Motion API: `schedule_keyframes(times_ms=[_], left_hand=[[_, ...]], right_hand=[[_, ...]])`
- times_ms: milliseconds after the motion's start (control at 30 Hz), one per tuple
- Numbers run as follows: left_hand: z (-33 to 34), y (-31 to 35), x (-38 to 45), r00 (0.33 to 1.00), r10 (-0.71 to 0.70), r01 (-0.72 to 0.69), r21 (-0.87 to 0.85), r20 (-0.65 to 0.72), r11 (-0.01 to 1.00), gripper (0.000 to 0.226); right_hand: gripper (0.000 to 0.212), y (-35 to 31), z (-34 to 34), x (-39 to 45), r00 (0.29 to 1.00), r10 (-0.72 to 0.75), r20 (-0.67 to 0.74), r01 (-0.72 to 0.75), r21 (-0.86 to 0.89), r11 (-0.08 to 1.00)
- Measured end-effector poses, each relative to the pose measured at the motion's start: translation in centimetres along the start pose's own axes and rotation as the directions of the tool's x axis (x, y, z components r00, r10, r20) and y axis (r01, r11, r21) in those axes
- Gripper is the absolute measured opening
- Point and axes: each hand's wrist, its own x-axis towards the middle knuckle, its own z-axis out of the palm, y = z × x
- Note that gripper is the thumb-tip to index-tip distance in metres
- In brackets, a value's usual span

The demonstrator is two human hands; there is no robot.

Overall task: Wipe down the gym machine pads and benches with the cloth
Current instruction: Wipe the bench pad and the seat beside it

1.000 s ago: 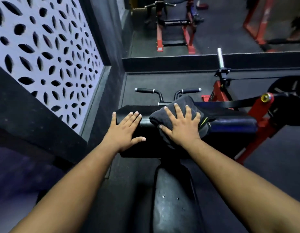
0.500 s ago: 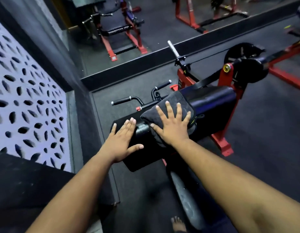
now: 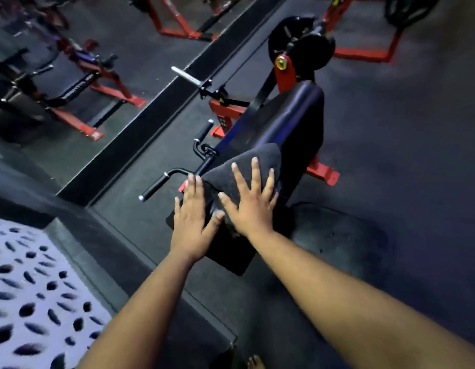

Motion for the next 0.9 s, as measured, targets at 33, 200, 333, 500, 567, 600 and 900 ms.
schedule_keyframes(times_ms=[33,200,333,500,567,600,900], left_hand=[[0.1,-0.3,-0.1,1.0,0.001,-0.001,-0.047,-0.008,0.999,0.095],[0.3,-0.1,0.1,0.994,0.074,-0.074,-0.007,0.074,0.997,0.099],[0.5,-0.1,0.0,0.97,0.154,-0.211,0.332,0.188,0.92,0.102],[0.5,0.1,0.4,0.955,0.159,-0.253,0.411,0.249,0.876,0.102],[0.4,0.2,0.5,0.955,0.152,-0.246,0.395,0.255,0.885,0.102],[0.3,0.3,0.5,0.955,0.149,-0.243,0.384,0.258,0.891,0.102],[-0.1,0.3,0.5,0.95,0.163,-0.249,0.334,0.266,0.909,0.097]], right_hand=[[0.079,-0.6,1.3,-2.1,0.997,0.057,-0.051,-0.053,0.074,0.996],[0.073,-2.0,5.9,-9.4,0.944,0.295,-0.144,-0.206,0.439,0.874],[0.066,0.0,9.5,-10.6,0.861,0.479,-0.17,-0.243,0.69,0.682],[0.068,5.9,14.4,-11.1,0.68,0.712,0.176,-0.509,0.812,0.286],[0.075,5.1,13.6,-11.0,0.612,0.744,0.268,-0.563,0.808,0.172],[0.077,3.8,12.7,-11.0,0.618,0.748,0.241,-0.568,0.795,0.213],[0.066,-1.0,6.4,-7.3,0.851,0.507,-0.135,-0.279,0.702,0.655]])
